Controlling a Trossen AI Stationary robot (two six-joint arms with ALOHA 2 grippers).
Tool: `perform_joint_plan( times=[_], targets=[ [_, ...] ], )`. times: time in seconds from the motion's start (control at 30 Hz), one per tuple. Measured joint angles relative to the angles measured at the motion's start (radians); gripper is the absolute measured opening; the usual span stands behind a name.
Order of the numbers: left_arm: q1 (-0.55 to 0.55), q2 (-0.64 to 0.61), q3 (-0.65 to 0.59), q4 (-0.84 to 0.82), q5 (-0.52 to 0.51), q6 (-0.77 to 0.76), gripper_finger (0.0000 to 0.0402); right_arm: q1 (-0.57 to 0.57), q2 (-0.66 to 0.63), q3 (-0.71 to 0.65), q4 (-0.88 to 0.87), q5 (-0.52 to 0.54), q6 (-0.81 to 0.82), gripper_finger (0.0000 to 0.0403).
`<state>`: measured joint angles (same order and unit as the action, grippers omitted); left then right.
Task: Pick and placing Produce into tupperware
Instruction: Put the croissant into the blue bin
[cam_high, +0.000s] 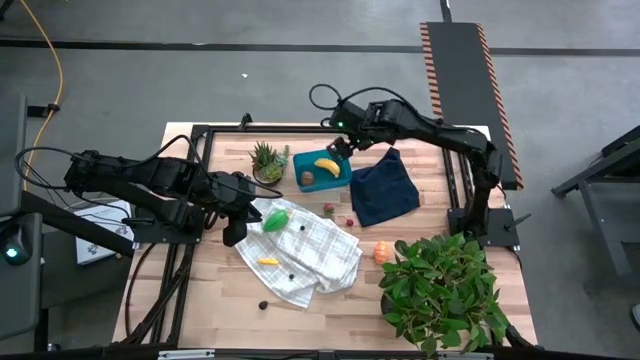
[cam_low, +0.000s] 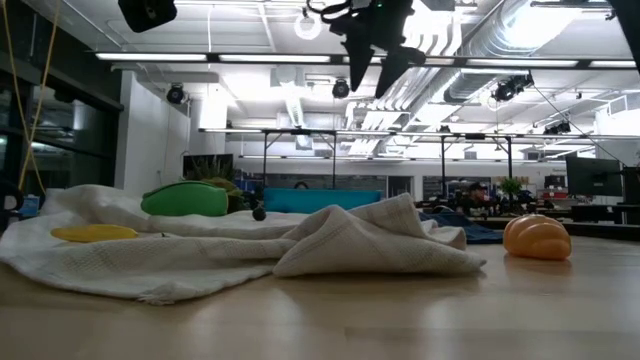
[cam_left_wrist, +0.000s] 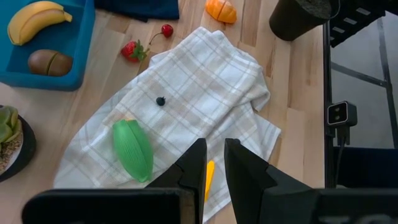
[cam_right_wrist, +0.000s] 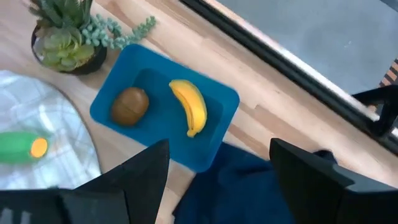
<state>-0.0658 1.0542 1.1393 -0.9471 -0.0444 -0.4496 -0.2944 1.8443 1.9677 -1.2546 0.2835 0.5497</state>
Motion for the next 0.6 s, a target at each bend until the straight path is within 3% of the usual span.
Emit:
perform_joint_plan(
  times=[0.2, 0.4, 0.6],
  targets=[
    [0.0, 0.0, 0.0, 0.0, -0.001, 0.0, 0.0046, 0.023, -0.196, -0.293, 0.125, 0.001, 0.086, 0.0268],
    [0.0, 0.0, 0.0, 0.0, -0.009, 0.001, 0.0046, 0.047, -0.457, -0.636, 0.382, -0.089, 0.265, 0.0268],
    [0.0, 0.0, 0.0, 0.001, -0.013, 0.005, 0.0046, 0.103, -0.601, -0.8, 0.448, -0.101, 0.398, 0.0268]
  ],
)
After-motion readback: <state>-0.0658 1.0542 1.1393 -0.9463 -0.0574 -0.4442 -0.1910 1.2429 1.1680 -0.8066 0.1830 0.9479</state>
